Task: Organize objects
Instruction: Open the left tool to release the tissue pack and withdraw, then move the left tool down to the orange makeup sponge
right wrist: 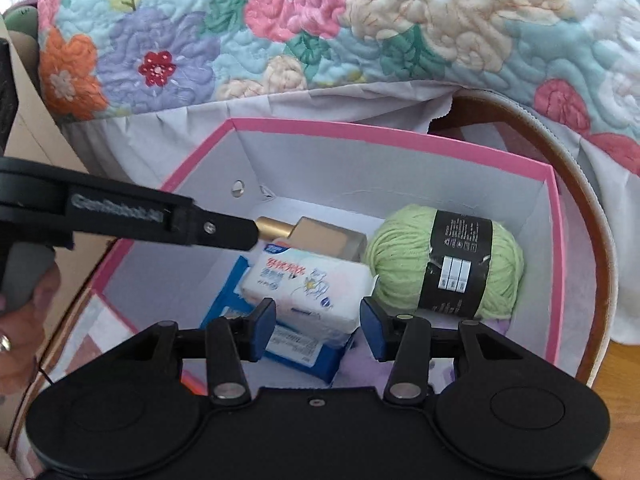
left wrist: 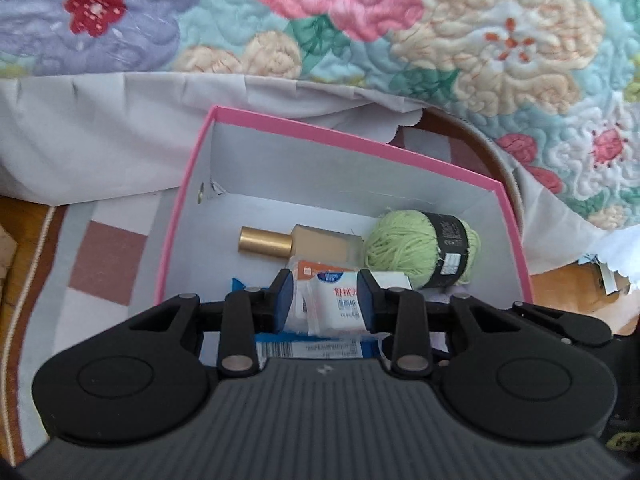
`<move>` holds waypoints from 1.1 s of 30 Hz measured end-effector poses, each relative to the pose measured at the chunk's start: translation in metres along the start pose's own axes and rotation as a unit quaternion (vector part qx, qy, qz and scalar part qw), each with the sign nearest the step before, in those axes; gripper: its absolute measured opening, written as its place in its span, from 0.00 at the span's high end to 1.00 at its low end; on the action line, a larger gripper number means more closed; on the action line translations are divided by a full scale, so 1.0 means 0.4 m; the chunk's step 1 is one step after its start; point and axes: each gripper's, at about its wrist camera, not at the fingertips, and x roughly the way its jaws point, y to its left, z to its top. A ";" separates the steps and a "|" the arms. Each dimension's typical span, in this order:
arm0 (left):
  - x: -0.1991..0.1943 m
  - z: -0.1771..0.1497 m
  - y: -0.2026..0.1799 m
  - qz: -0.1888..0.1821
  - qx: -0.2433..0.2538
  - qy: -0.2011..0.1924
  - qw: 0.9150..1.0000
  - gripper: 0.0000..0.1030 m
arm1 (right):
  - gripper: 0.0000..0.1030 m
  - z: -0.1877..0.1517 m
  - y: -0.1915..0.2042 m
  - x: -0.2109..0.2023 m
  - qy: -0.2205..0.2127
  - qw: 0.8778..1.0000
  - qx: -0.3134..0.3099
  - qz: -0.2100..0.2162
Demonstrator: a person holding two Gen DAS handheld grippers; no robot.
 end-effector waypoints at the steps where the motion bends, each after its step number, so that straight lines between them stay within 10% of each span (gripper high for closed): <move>1: -0.015 -0.002 -0.004 0.004 0.003 0.004 1.000 0.68 | 0.50 -0.003 0.003 -0.011 -0.001 1.000 0.001 0.004; 33: -0.466 -0.175 -0.008 0.010 0.087 0.005 0.996 0.56 | 0.20 -0.159 0.266 -0.486 -0.079 0.993 -0.091 0.018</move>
